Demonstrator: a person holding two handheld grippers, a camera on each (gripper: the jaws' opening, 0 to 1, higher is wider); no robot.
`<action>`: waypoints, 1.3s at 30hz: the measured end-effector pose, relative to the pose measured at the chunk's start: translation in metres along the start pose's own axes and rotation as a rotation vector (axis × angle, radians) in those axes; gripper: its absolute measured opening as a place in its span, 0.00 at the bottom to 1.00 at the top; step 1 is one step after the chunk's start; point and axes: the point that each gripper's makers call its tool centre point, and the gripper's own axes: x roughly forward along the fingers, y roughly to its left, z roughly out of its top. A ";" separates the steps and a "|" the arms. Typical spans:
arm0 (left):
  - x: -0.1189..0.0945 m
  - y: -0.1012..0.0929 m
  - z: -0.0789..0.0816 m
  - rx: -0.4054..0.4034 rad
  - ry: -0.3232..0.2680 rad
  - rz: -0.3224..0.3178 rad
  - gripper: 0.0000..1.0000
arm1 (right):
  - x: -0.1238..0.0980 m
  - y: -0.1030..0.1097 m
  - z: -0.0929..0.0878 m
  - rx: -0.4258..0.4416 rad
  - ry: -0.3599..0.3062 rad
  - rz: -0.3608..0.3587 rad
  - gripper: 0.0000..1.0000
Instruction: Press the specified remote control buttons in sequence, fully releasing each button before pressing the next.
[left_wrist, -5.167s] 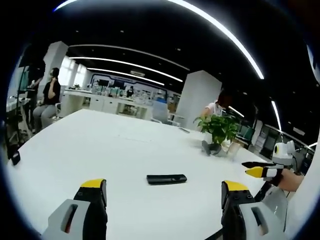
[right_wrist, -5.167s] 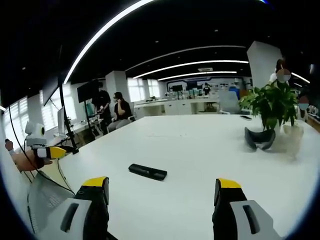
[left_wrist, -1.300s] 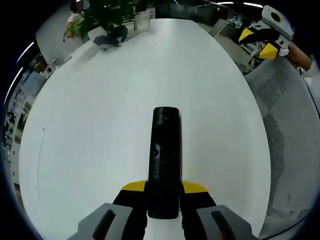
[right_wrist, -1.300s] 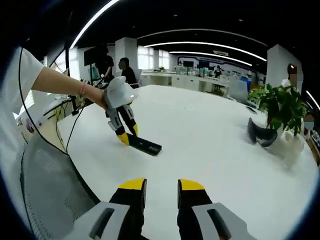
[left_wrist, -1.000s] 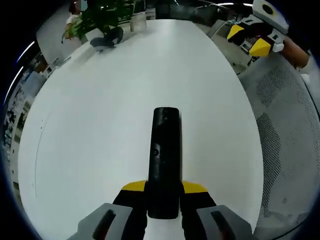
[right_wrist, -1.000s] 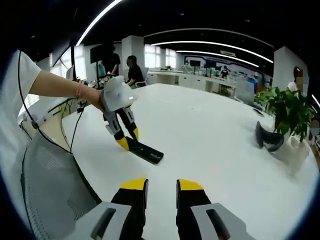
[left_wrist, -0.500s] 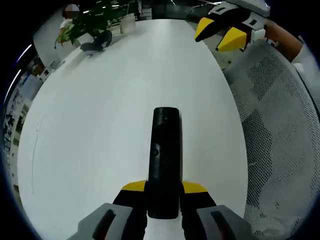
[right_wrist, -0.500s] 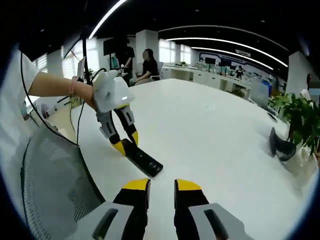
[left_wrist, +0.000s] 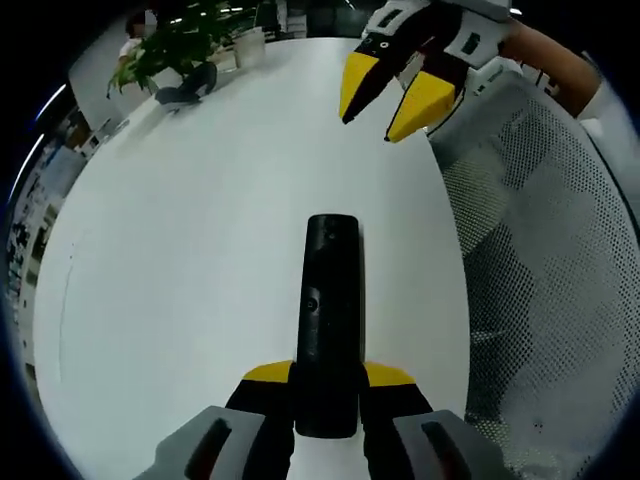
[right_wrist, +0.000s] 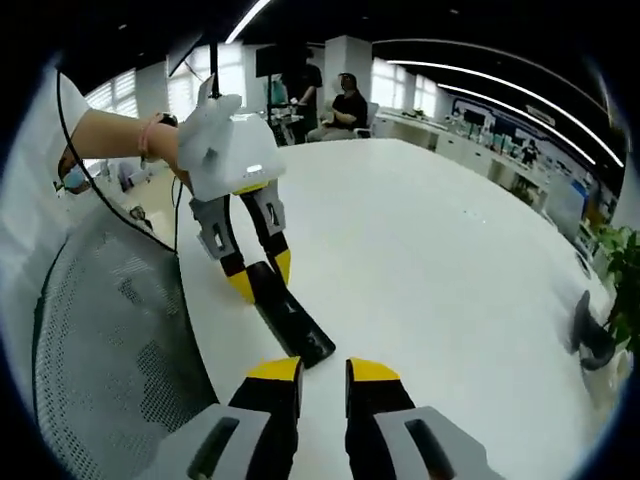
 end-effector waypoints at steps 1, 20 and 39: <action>0.000 -0.003 0.000 0.001 -0.001 0.000 0.22 | 0.003 0.001 0.001 -0.018 0.007 0.009 0.13; 0.001 -0.026 0.000 0.025 -0.001 0.011 0.22 | 0.033 0.031 -0.020 -0.277 0.187 0.204 0.04; 0.001 -0.025 -0.001 0.026 -0.035 0.013 0.23 | 0.046 0.030 -0.033 -0.361 0.265 0.260 0.00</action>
